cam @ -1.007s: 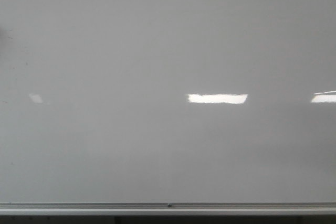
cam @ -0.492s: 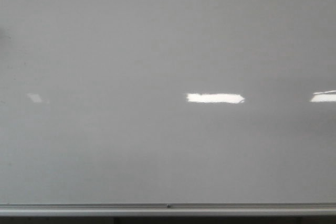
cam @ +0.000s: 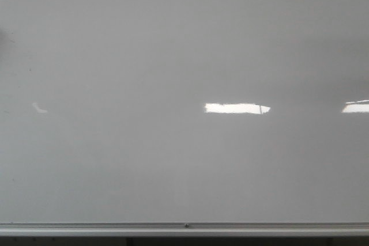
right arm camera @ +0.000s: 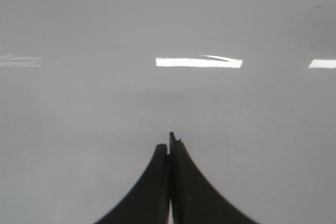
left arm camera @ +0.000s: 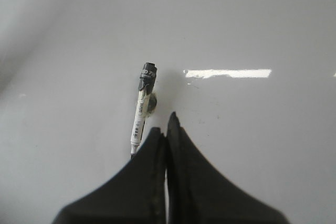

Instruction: Write number 4 on whiteboard

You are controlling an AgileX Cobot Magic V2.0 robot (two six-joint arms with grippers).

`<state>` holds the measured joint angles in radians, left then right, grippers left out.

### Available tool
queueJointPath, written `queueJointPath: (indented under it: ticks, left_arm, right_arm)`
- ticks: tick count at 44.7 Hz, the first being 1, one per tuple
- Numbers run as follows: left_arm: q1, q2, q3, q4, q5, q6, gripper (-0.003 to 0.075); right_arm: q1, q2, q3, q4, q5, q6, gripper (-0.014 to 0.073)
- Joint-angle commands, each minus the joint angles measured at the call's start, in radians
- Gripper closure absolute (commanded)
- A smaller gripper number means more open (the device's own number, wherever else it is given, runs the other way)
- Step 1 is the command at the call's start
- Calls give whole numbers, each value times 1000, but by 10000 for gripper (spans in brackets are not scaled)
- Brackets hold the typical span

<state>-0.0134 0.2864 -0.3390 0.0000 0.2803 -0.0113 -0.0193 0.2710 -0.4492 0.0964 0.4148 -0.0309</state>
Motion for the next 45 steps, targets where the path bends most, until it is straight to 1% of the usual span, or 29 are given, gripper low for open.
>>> queueJointPath:
  ticks: [1,4,9,11,12,14,16,21,25,29,37,45]
  left_arm:
    - [2,17,-36,0,-68,-3,643]
    - [2,17,-36,0,-68,-3,484]
    - [2,17,-36,0,-70,-3,148]
    - [2,17,-36,0,-70,-3,48]
    - [2,17,-36,0,-70,-3,13]
    - [2,17,-36,0,-70,-3,34]
    - [2,17,-36,0,-70,-3,59]
    - [2,17,-36,0,-80,-3,104]
    - [2,24,-38,10,-72,-3,113]
    - [2,79,-57,34,-43,-3,113]
    - [2,316,-167,157,-24,-3,113]
    - [2,593,-306,206,-25,-3,114]
  right_arm:
    - [-1,17,-35,-10,-71,-4,524]
    - [-1,17,-35,-10,-71,-4,402]
    - [-1,17,-35,-10,-70,-4,174]
    - [-1,17,-35,-10,-70,-4,90]
    - [-1,17,-35,-10,-70,-4,71]
    - [-1,17,-35,-10,-70,-4,22]
    - [-1,17,-35,-10,-69,-4,1]
    - [-1,17,-35,-10,-72,-4,-2]
    - [-1,17,-35,-10,-72,-4,-2]
    - [-1,17,-35,-10,-73,-4,-2]
    - [-1,17,-35,-10,-90,-4,-2]
    - [-1,17,-35,-10,-91,-4,-2]
